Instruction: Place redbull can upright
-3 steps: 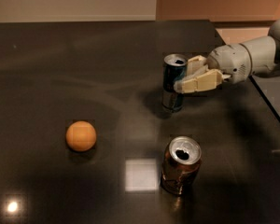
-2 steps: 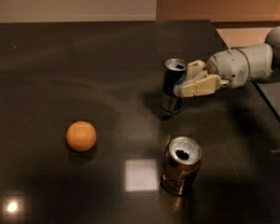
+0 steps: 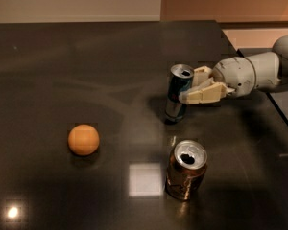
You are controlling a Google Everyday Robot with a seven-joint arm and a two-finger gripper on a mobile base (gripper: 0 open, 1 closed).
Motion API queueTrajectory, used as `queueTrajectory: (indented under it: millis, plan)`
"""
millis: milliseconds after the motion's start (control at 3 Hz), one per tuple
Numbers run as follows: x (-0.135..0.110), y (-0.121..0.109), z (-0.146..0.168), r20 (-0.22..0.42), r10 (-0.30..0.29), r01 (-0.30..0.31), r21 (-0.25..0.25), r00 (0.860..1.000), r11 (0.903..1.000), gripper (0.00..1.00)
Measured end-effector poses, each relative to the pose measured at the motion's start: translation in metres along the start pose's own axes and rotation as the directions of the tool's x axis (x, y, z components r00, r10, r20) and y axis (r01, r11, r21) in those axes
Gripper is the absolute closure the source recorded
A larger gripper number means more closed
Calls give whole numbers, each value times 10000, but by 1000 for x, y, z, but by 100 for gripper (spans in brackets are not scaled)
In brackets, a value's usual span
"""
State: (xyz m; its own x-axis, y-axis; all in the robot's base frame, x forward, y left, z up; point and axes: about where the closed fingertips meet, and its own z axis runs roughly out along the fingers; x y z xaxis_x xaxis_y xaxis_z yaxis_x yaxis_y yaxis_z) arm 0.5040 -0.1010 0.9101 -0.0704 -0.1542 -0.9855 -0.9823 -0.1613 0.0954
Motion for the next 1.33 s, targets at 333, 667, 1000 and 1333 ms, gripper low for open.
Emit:
queueTrajectory:
  millis: [333,667,1000,1333]
  plan:
    - [6,0,1,-291,-56,58,52,9996,10000,60]
    - [11,-1,1,-473,-86,91,105,9988,9999,36]
    - [17,-3,1,-521,-61,67,120,9986,9999,6]
    - [16,-5,2,-524,-70,78,162,9986,9998,0]
